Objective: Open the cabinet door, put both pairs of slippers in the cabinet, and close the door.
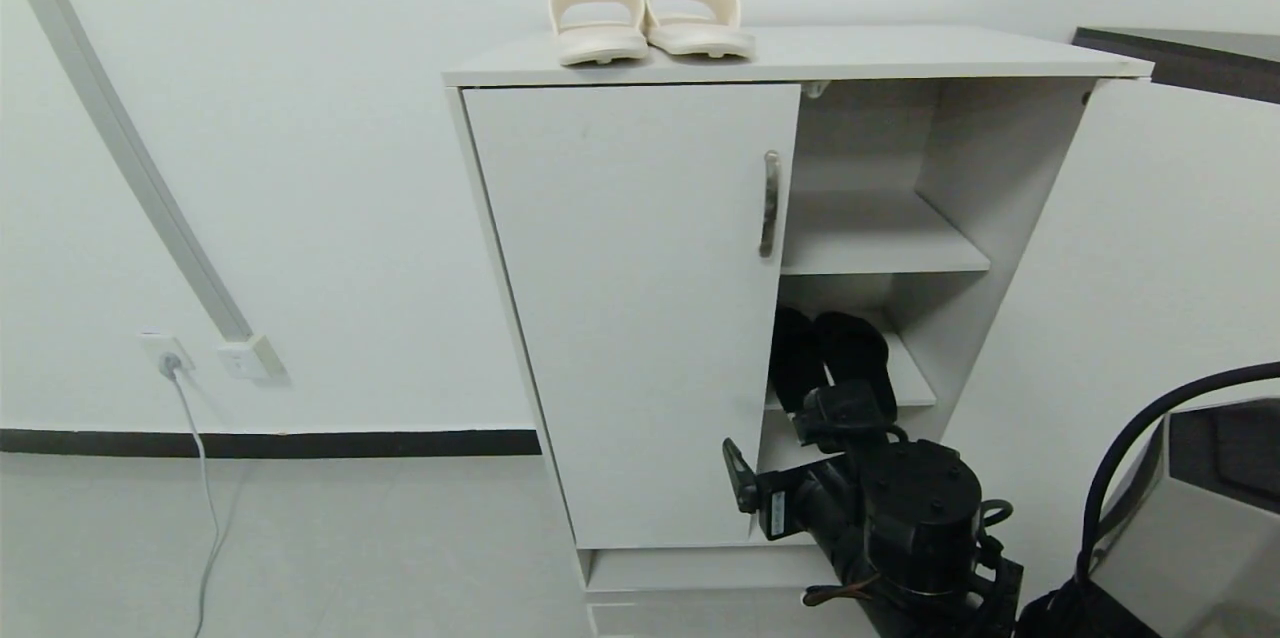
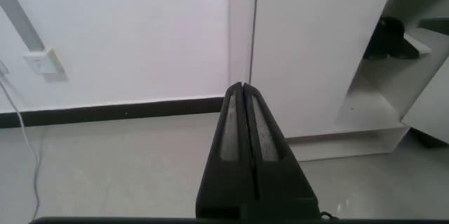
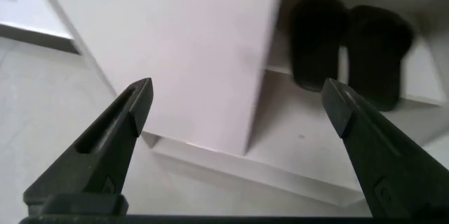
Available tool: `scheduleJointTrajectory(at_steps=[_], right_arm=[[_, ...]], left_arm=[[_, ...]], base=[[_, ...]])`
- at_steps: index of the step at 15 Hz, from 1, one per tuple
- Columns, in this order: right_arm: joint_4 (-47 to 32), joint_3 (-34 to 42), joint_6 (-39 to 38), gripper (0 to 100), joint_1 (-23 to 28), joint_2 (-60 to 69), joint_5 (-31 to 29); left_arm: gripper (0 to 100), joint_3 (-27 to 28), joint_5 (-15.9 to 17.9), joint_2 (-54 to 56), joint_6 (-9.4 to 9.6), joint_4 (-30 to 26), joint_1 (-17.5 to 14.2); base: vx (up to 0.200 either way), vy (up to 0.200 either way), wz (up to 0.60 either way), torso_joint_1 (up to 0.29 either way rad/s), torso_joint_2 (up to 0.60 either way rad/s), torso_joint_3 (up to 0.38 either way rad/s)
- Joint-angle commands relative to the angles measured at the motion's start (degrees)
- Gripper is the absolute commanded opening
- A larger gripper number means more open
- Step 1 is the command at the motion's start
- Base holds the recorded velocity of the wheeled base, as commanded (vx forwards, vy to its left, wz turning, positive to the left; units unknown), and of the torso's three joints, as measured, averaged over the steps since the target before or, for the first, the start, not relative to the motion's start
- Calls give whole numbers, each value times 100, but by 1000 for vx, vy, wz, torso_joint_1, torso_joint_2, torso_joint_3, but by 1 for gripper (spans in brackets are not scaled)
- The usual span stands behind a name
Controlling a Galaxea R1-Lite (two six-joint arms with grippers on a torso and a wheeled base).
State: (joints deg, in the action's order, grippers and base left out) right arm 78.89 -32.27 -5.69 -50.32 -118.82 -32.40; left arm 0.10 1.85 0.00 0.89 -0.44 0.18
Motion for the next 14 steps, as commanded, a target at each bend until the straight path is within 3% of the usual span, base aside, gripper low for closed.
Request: scheduleJointTrajectory(at_steps=[1, 4, 14], right_arm=[[4, 1, -2, 100, 5, -9, 6], [153, 10, -2, 100, -4, -9, 15], [1024, 344, 455, 100, 5, -89, 173]], left_arm=[[0, -1, -1, 0, -1, 0, -1], [0, -1, -1, 0, -1, 0, -1], [0, -1, -36, 0, -36, 0, -1]], base=[[0, 200, 0, 2, 12, 7], [0, 200, 0, 4, 1, -1], [0, 0, 0, 0, 0, 0]])
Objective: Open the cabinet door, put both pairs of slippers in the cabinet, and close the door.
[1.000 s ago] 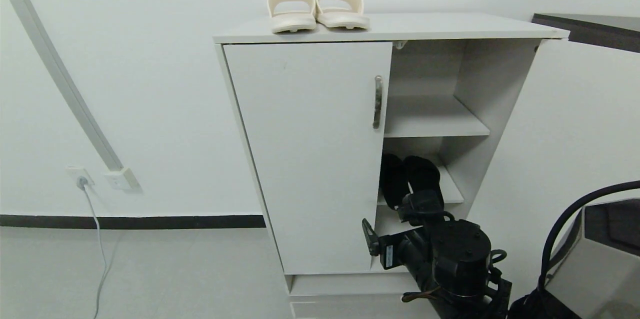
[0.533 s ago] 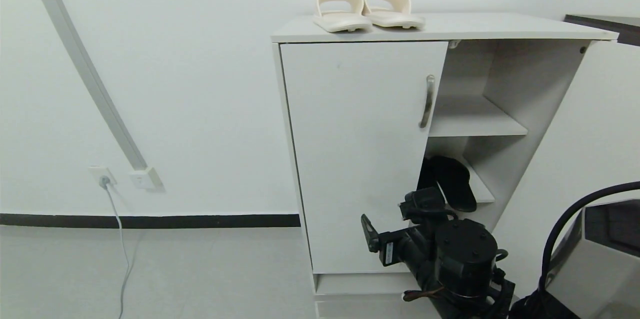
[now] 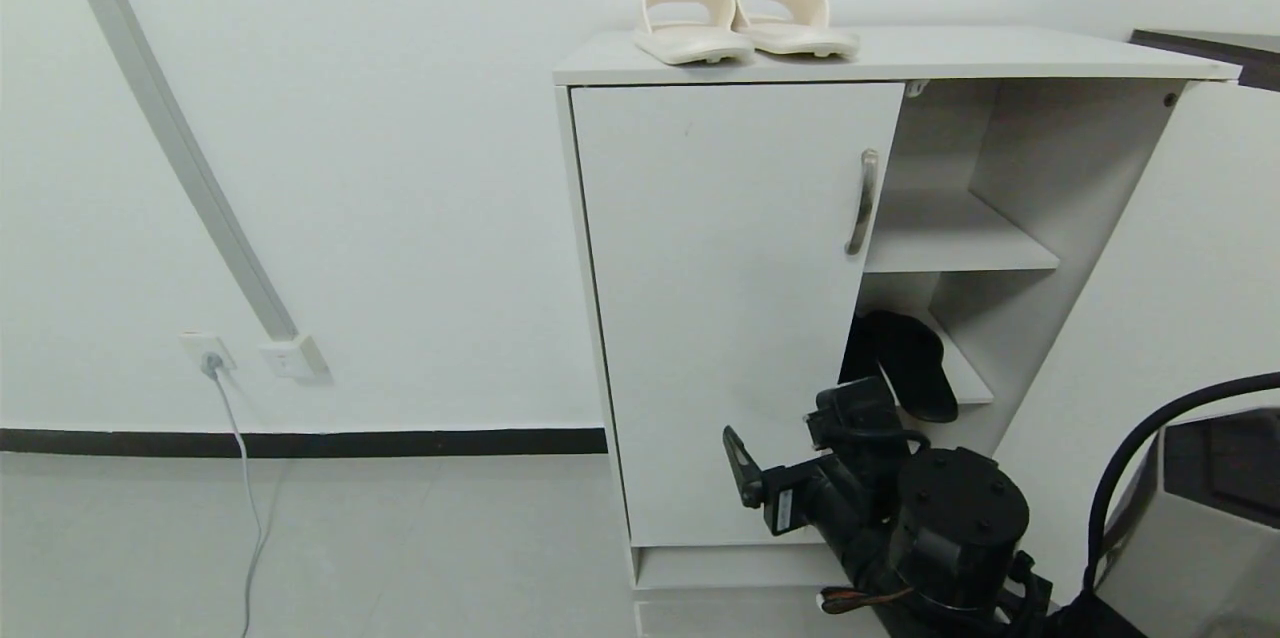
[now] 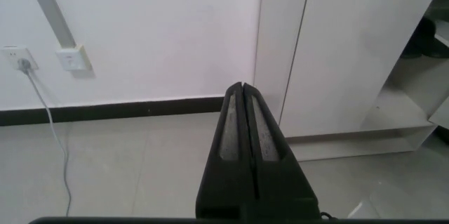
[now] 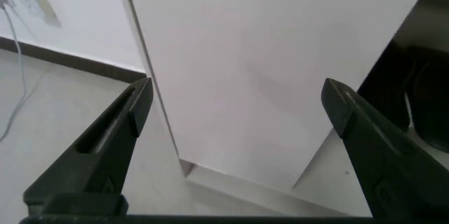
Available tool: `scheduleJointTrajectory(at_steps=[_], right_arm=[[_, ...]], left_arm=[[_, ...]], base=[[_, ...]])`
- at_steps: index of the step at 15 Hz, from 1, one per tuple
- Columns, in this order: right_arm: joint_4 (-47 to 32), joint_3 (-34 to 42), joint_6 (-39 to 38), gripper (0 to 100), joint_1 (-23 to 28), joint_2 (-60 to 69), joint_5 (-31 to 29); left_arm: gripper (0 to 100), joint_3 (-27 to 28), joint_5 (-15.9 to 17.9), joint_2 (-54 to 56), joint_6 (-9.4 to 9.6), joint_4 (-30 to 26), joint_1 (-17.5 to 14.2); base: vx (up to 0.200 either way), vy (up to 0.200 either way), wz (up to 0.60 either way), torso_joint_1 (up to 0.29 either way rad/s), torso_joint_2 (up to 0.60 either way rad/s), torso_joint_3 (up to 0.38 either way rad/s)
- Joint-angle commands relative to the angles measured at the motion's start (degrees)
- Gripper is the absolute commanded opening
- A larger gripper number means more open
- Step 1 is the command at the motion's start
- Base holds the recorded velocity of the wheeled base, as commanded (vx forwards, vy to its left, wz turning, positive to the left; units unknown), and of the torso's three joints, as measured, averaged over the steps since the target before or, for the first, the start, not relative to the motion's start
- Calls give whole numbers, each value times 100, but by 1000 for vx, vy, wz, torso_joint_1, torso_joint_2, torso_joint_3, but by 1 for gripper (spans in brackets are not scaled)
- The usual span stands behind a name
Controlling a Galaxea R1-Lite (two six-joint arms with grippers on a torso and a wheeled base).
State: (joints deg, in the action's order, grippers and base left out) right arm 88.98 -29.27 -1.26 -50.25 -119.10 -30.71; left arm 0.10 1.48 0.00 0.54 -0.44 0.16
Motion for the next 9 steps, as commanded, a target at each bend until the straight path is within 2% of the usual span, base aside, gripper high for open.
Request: scheduleJointTrajectory(at_steps=[1, 9], right_arm=[[49, 53, 20, 100, -2, -104, 3], [102, 123, 38, 100, 15, -254, 12]], left_arm=[[0, -1, 2, 0, 8, 0, 2], [0, -1, 2, 0, 8, 9, 2]], base=[[0, 0, 0, 0, 0, 0], [0, 0, 0, 0, 0, 0]])
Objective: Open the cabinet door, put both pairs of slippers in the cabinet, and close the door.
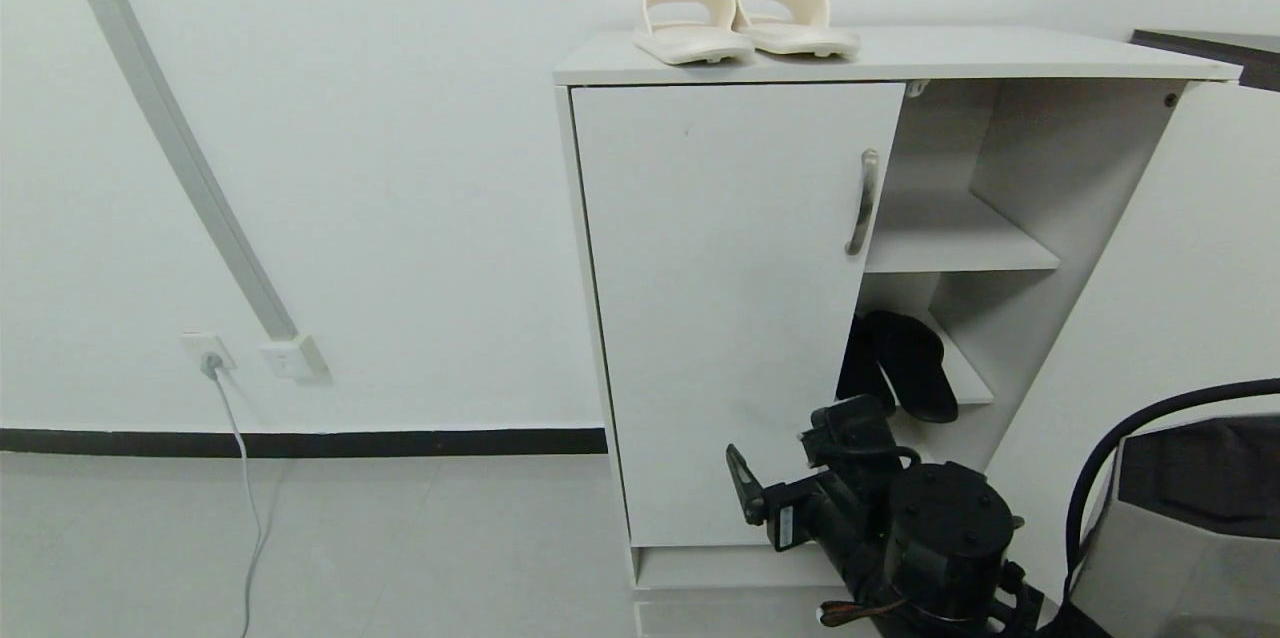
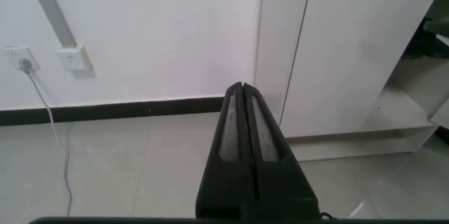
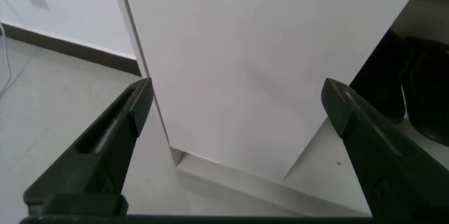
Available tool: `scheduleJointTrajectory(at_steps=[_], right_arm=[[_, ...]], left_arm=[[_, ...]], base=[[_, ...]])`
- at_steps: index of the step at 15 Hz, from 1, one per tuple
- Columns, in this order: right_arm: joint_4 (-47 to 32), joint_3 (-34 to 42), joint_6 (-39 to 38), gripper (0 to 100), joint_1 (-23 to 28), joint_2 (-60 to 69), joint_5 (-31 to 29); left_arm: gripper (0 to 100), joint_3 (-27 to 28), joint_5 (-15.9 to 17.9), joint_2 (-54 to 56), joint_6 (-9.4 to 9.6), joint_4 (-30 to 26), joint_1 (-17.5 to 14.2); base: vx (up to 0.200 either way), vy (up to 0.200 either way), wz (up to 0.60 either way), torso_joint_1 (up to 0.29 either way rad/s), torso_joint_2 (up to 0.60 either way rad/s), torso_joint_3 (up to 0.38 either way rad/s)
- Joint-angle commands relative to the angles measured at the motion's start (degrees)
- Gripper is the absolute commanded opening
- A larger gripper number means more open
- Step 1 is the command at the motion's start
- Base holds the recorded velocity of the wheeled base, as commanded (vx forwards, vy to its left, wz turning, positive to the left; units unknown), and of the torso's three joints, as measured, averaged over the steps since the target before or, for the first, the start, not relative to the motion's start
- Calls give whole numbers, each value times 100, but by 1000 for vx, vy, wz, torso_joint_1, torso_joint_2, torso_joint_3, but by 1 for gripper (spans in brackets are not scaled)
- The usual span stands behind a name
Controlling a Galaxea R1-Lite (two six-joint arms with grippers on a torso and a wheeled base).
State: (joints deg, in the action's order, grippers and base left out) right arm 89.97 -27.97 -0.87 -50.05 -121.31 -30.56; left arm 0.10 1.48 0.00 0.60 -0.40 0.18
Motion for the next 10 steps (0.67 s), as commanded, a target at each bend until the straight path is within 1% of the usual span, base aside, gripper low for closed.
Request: scheduleJointTrajectory(at_steps=[1, 2, 3, 4, 7, 10], right_arm=[[3, -42, 7, 100, -4, -33, -2], [3, -60, 7, 100, -4, -33, -2], [3, -60, 7, 100, -4, -33, -2], [3, -60, 7, 100, -4, -33, -2], [3, -69, 16, 100, -4, -24, -2], [3, -192, 95, 100, 119, -33, -55]], left_arm=[[0, -1, 2, 0, 2, -4, -1], [0, -1, 2, 0, 2, -4, -1], [0, -1, 2, 0, -7, -4, -1], [0, -1, 2, 0, 2, -4, -1], [0, -1, 2, 0, 2, -4, -1], [0, -1, 2, 0, -7, 5, -1]], base=[[0, 0, 0, 0, 0, 0], [0, 0, 0, 2, -71, -90], [0, 0, 0, 2, -95, -227], [0, 0, 0, 32, -334, -315], [0, 0, 0, 36, -439, -356], [0, 0, 0, 108, -447, -354]])
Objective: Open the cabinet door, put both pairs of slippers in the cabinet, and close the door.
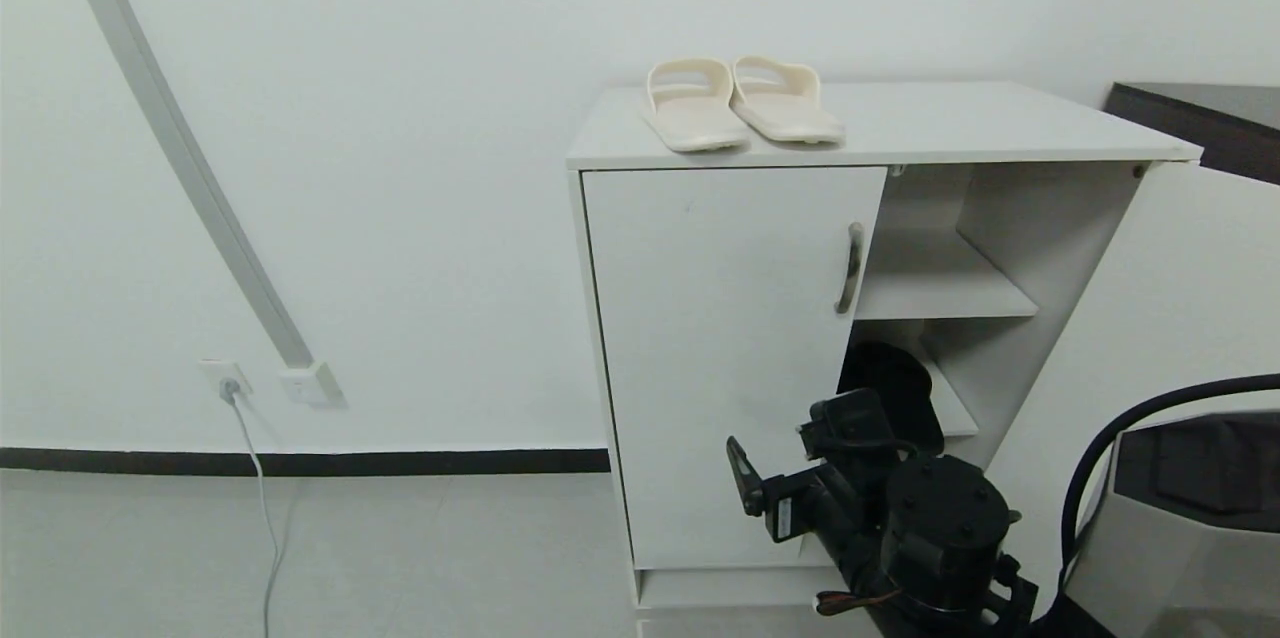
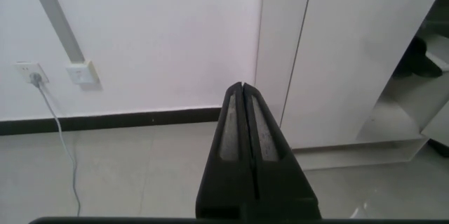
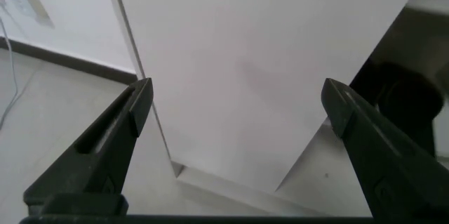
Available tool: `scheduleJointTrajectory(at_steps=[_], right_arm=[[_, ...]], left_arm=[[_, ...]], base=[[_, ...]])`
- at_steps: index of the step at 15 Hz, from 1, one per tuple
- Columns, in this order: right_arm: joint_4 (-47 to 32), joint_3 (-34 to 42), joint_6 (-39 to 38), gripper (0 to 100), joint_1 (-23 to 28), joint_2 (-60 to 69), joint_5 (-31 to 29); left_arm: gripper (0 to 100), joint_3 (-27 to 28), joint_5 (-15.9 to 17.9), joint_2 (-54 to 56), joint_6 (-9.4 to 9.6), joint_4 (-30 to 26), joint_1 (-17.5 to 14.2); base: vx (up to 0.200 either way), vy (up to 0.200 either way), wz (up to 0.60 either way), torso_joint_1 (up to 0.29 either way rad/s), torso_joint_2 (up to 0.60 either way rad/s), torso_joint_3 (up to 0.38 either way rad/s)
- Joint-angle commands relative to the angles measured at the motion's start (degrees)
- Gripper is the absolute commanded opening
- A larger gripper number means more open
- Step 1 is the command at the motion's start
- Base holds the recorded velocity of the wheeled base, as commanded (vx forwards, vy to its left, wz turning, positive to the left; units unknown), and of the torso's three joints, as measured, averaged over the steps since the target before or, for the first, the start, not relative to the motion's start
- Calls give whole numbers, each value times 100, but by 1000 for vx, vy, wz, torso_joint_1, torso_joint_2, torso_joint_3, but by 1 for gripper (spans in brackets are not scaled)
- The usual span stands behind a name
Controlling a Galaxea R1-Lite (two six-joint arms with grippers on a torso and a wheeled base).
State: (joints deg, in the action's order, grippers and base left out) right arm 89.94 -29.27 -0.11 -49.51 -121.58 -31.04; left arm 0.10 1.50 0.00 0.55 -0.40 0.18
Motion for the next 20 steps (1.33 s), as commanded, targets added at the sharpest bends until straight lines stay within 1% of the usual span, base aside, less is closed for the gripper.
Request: scheduleJointTrajectory(at_steps=[1, 10, 20], right_arm=[[6, -123, 46, 100, 117, 2, -25], [6, -132, 64, 100, 134, -24, -69], [6, -114, 64, 100, 134, -24, -69]], left_arm=[[0, -1, -1, 0, -2, -4, -1], [0, -1, -1, 0, -2, 5, -1], [0, -1, -1, 0, 7, -4, -1]], base=[[0, 0, 0, 105, -456, -339], [0, 0, 0, 151, -478, -327], [0, 0, 0, 216, -536, -316]])
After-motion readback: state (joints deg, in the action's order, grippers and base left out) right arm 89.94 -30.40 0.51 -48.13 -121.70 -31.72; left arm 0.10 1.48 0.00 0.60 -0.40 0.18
